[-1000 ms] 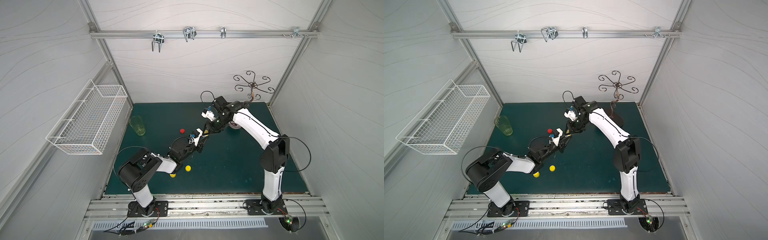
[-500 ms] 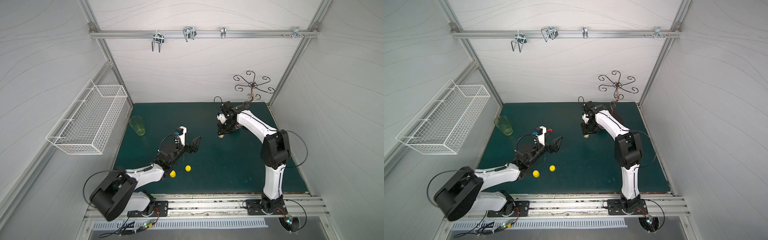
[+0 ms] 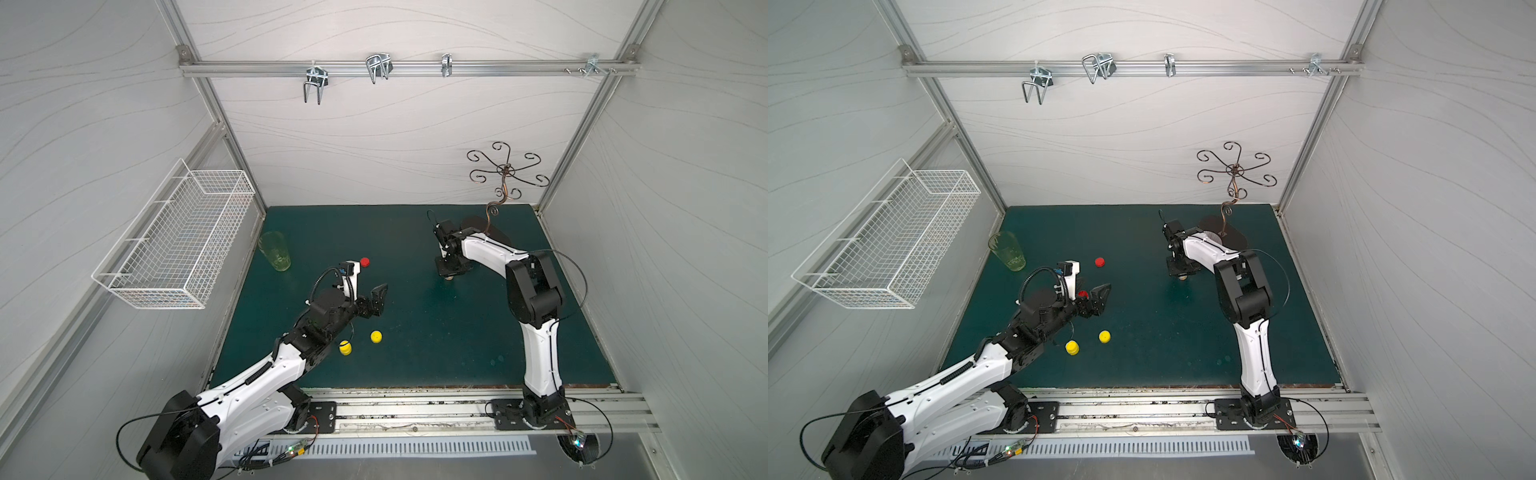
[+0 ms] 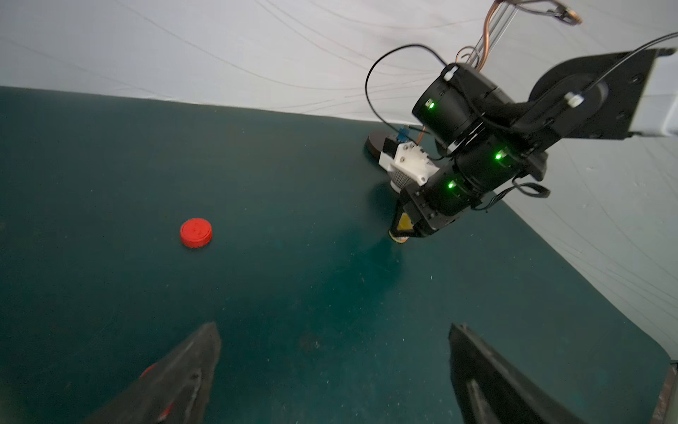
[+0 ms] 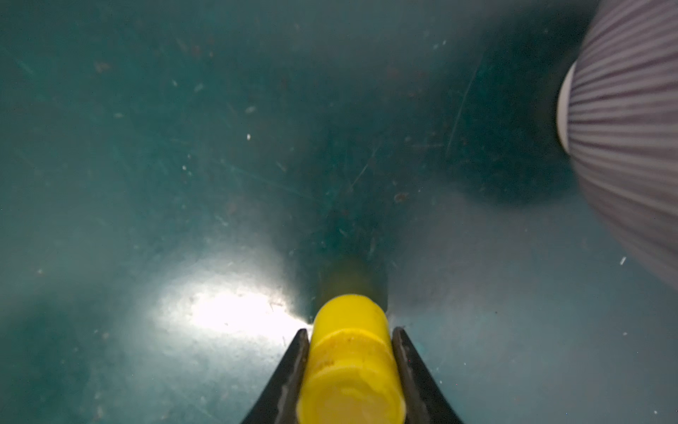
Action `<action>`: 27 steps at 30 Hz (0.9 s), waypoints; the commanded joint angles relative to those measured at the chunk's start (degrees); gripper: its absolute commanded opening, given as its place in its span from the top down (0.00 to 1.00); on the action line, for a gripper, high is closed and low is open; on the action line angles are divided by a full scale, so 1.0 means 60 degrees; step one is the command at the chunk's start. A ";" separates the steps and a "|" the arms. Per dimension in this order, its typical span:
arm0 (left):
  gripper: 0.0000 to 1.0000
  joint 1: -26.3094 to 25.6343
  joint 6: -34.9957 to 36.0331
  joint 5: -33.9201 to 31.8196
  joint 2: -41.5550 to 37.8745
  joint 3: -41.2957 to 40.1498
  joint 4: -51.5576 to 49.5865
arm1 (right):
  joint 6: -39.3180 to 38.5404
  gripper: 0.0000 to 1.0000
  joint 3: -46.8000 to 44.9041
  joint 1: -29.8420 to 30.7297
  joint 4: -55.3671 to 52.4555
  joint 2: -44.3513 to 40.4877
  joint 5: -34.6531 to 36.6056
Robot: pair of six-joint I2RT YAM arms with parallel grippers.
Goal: Close the paint jar lid
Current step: Place the paint jar at the center of the board, then pick up the paint jar from the center of the board.
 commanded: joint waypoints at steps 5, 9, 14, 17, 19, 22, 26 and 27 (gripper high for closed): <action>0.00 -0.0035 -0.0304 -0.0348 0.0072 0.0693 -0.0543 | 0.0426 0.32 -0.0698 -0.0276 0.0447 -0.0931 -0.1376; 0.00 0.0008 -0.0570 -0.0571 -0.0042 0.1171 -0.1400 | 0.0319 0.26 -0.0631 -0.0362 0.0187 -0.1829 -0.1821; 0.00 0.0463 -0.1286 -0.0885 -0.0294 0.2036 -0.3157 | -0.0037 0.24 -0.1118 -0.0348 -0.0074 -0.3435 -0.2691; 0.00 0.1202 -0.1885 -0.0542 -0.0148 0.2550 -0.4355 | -0.0393 0.24 -0.2087 -0.0188 0.0209 -0.4463 -0.3695; 0.00 0.1665 -0.2178 -0.0307 -0.0098 0.2604 -0.4741 | -0.0689 0.25 -0.3106 0.0198 0.0734 -0.5157 -0.4339; 0.00 0.2008 -0.2429 -0.0448 -0.0024 0.2634 -0.5231 | -0.0652 0.26 -0.4943 0.1115 0.2397 -0.5985 -0.5019; 0.00 0.2186 -0.2604 -0.0483 -0.0139 0.2609 -0.5657 | -0.0420 0.27 -0.6405 0.2558 0.4217 -0.6386 -0.5225; 0.00 0.2191 -0.2625 -0.0432 -0.0272 0.2566 -0.5719 | -0.0378 0.27 -0.6650 0.2903 0.4649 -0.6418 -0.5231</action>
